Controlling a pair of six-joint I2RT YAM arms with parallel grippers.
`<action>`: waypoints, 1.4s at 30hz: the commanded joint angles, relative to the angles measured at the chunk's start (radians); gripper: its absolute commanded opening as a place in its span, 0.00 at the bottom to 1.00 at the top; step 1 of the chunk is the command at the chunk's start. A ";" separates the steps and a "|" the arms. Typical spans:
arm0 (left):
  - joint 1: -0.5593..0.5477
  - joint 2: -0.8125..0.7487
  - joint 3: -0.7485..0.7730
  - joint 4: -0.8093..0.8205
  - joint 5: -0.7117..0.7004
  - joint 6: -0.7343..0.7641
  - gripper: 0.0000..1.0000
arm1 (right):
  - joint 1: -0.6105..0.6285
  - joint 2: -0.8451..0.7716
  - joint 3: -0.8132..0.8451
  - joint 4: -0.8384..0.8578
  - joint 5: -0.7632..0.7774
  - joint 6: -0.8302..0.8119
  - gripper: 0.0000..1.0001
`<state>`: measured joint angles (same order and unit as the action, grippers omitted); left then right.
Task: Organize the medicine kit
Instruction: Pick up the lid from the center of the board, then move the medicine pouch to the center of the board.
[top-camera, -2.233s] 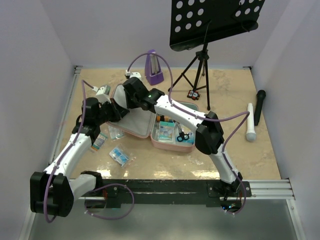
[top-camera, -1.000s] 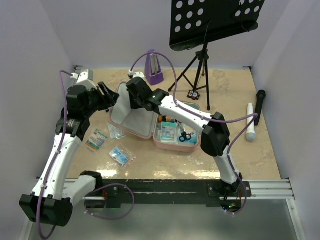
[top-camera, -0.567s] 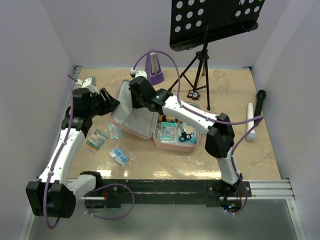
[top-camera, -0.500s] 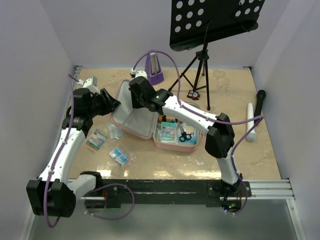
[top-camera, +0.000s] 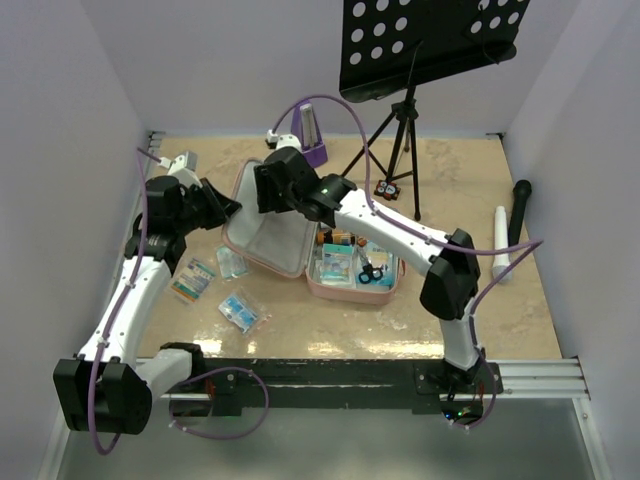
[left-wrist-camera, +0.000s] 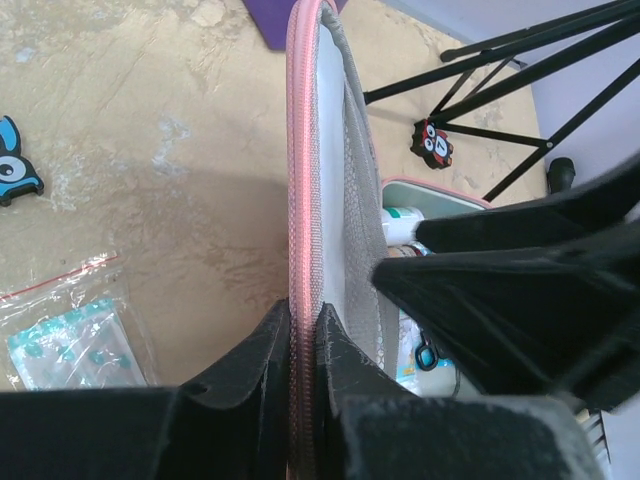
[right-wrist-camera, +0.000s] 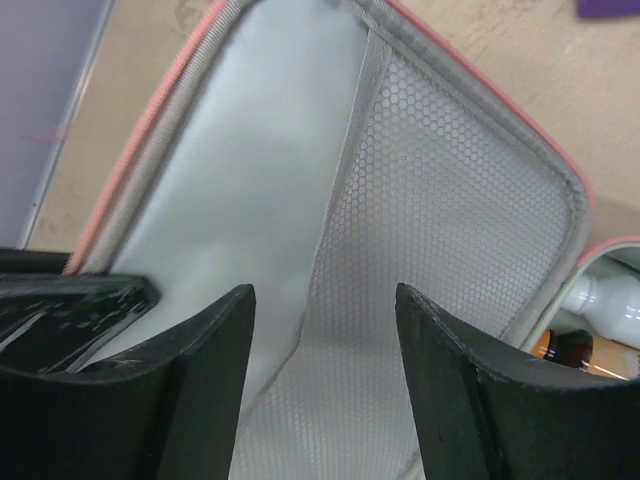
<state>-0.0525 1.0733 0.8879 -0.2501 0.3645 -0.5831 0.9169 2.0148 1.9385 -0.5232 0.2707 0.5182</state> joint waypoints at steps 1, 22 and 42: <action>0.003 -0.018 0.035 0.020 0.036 0.006 0.00 | 0.003 -0.163 -0.038 -0.004 0.027 0.005 0.63; 0.003 -0.102 0.052 0.000 0.025 -0.007 0.00 | 0.189 -0.740 -0.877 0.397 0.032 -0.047 0.51; 0.003 -0.193 -0.010 -0.055 -0.118 -0.054 0.00 | 0.474 -0.334 -0.880 0.724 0.074 -0.168 0.65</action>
<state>-0.0532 0.8989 0.8890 -0.3607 0.2848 -0.6083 1.3766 1.6333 1.0225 0.0914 0.3206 0.3931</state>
